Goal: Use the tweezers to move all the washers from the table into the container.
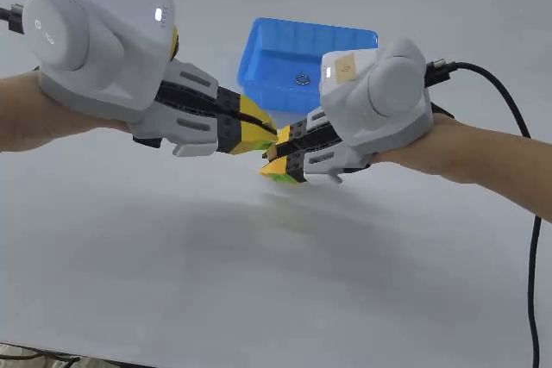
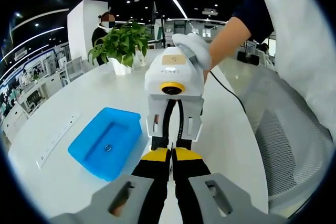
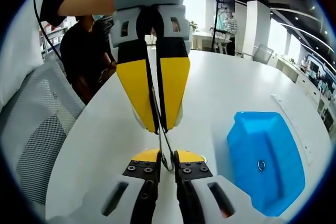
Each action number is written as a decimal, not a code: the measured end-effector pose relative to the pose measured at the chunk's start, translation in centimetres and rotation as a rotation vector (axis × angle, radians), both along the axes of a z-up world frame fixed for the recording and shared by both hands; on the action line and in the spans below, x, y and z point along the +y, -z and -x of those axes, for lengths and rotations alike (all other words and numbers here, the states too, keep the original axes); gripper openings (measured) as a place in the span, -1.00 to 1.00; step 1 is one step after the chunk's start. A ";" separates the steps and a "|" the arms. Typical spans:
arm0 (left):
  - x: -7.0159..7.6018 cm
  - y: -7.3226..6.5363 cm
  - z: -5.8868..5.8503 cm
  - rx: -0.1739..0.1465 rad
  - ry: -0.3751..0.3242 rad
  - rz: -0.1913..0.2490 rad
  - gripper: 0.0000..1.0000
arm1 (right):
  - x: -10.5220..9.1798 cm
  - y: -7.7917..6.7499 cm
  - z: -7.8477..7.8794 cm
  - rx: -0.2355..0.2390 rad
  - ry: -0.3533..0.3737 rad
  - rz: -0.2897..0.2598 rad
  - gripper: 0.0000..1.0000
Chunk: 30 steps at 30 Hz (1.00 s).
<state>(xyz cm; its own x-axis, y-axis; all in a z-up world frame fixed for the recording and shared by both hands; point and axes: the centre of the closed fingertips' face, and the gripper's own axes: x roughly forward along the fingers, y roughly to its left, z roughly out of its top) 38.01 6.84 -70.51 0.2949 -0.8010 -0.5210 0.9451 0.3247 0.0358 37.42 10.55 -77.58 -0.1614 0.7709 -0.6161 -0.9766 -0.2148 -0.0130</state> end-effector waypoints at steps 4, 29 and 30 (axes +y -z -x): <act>0.0 0.0 -0.1 -0.005 -0.002 -0.006 -0.90 | 0.0 0.0 -0.1 -0.033 -0.009 -0.006 -0.80; 0.4 0.3 -0.5 0.008 -0.054 -0.018 -0.62 | 0.1 0.0 -0.4 -0.040 0.040 -0.039 -0.81; 0.4 0.3 -0.5 0.011 -0.058 -0.018 -0.60 | 0.1 0.0 -0.4 -0.041 0.038 -0.038 -0.81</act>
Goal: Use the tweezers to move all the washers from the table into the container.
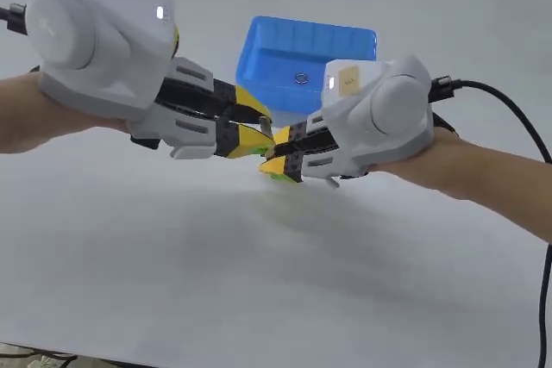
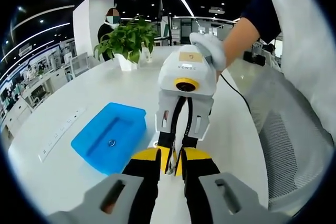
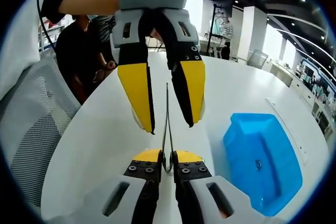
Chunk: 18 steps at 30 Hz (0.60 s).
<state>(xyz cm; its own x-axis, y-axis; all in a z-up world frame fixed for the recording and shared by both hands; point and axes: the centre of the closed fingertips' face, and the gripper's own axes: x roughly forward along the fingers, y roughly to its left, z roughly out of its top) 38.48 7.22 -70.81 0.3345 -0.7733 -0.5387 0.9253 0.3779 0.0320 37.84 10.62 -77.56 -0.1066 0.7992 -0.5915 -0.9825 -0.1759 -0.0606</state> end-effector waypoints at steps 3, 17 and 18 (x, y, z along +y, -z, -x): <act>-0.1 -0.3 0.4 0.002 -0.002 0.006 -0.54 | -0.1 0.0 -0.1 0.002 0.008 -0.001 -0.81; 1.2 -1.4 0.8 -0.022 -0.136 0.068 0.04 | -0.6 -1.6 -0.4 0.000 0.036 -0.023 -0.81; 1.2 -1.6 0.8 -0.021 -0.150 0.080 0.06 | -0.7 -1.7 -0.5 -0.008 0.034 -0.021 -0.81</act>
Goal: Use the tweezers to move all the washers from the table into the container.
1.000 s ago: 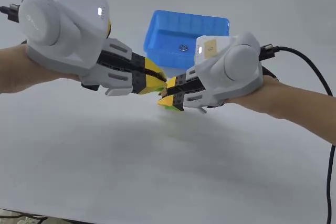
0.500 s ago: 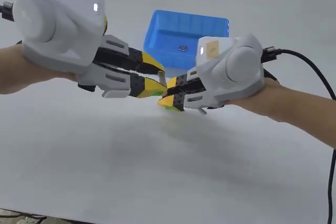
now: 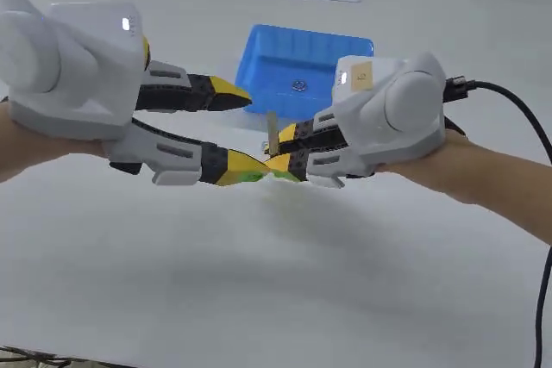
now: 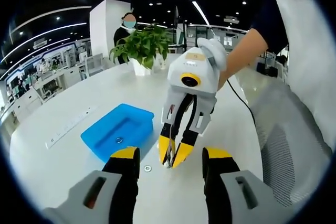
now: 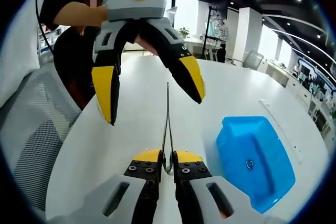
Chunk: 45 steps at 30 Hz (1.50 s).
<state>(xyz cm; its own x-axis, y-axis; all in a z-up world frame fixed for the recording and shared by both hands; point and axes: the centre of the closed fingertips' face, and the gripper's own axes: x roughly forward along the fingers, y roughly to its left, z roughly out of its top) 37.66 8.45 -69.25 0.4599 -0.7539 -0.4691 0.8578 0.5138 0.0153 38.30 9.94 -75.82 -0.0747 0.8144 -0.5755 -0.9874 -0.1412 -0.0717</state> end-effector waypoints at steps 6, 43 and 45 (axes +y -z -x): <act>0.8 -0.9 -0.4 -0.019 -0.121 0.065 0.61 | -0.4 -0.9 0.0 0.003 0.011 -0.009 -0.81; 2.9 -2.8 0.6 -0.038 -0.379 0.393 0.93 | -1.2 -9.7 -8.5 -0.097 0.142 -0.120 -0.81; 3.1 -2.6 0.7 -0.033 -0.386 0.386 0.98 | -1.1 -9.1 -9.4 -0.107 0.149 -0.108 -0.81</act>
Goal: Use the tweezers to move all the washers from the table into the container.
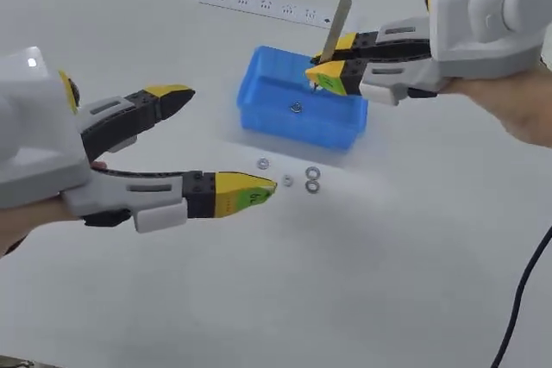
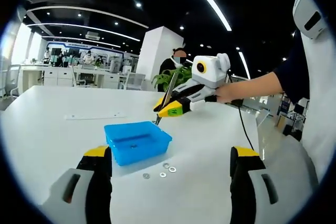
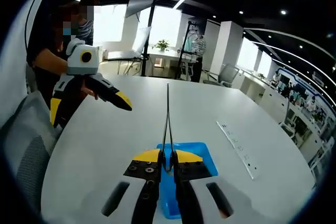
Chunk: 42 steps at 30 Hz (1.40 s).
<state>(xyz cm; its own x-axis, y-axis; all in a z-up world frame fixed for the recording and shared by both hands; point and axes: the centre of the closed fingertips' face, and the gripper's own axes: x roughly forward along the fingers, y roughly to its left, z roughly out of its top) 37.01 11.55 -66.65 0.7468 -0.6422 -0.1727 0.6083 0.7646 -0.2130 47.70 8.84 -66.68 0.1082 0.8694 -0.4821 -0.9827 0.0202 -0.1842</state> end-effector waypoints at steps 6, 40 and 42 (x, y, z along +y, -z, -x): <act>0.7 0.5 0.2 0.019 -0.019 0.003 0.98 | 0.5 2.3 -2.8 0.011 0.024 0.023 -0.81; 1.9 0.8 0.8 0.052 -0.052 -0.035 0.98 | 0.5 8.9 -4.0 0.056 0.084 0.090 -0.80; 1.9 0.7 0.8 0.051 -0.050 -0.033 0.98 | 0.5 8.9 -3.9 0.065 0.083 0.089 -0.80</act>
